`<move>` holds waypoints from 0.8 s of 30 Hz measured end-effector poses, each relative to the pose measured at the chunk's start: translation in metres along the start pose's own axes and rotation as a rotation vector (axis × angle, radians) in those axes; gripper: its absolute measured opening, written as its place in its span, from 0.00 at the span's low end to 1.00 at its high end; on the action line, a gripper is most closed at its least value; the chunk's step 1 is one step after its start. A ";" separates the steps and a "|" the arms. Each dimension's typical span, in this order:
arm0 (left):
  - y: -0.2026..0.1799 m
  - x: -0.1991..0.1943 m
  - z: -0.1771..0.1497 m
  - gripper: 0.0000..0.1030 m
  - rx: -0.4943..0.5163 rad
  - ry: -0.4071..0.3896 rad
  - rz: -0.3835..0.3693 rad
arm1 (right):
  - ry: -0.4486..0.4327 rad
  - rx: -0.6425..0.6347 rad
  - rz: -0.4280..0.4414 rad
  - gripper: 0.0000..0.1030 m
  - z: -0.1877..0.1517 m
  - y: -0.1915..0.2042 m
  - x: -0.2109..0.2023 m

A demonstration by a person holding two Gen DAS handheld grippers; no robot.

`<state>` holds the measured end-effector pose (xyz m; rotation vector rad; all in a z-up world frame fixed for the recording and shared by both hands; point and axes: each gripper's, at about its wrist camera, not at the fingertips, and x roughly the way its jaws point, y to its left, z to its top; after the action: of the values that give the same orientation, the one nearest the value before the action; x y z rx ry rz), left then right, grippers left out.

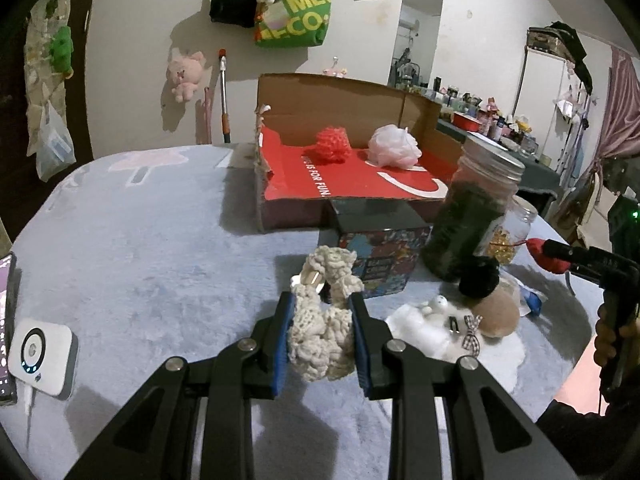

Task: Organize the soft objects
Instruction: 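Carry the red heart plush and crocheted knot in both grippers into the box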

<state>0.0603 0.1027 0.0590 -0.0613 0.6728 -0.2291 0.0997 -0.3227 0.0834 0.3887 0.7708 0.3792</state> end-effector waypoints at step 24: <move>0.017 0.005 0.000 0.28 0.050 0.062 0.007 | 0.025 -0.003 -0.070 0.41 0.025 -0.020 0.003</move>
<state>0.0674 0.1177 0.0536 -0.0040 0.7281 -0.2414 0.1237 -0.3436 0.0879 0.3542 0.8060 0.3201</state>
